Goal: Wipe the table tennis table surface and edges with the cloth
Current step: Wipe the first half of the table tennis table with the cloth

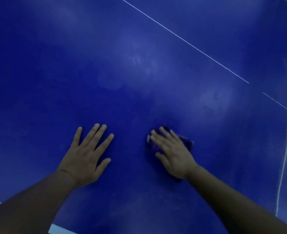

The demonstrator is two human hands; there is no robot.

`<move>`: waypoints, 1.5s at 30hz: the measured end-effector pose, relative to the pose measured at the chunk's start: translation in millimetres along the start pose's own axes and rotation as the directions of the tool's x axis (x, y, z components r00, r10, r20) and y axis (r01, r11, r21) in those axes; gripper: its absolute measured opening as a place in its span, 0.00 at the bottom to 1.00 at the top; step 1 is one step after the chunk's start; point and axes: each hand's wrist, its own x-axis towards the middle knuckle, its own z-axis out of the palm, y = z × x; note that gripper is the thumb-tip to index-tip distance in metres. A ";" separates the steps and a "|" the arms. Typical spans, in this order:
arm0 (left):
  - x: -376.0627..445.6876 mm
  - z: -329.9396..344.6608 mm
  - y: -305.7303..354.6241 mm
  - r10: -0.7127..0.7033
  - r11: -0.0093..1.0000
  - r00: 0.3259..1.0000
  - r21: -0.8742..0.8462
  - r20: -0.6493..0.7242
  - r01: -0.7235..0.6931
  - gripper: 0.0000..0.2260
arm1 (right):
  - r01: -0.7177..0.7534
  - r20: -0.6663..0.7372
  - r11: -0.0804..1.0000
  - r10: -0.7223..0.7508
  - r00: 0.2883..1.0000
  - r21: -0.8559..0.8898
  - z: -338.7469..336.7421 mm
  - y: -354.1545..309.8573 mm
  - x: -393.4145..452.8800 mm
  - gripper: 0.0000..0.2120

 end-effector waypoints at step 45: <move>-72.2 17.5 -13.9 0.100 0.995 0.995 -0.027 0.027 -0.099 0.32 | 0.021 0.090 1.000 -0.023 0.996 0.023 59.1 -130.6 -62.1 0.27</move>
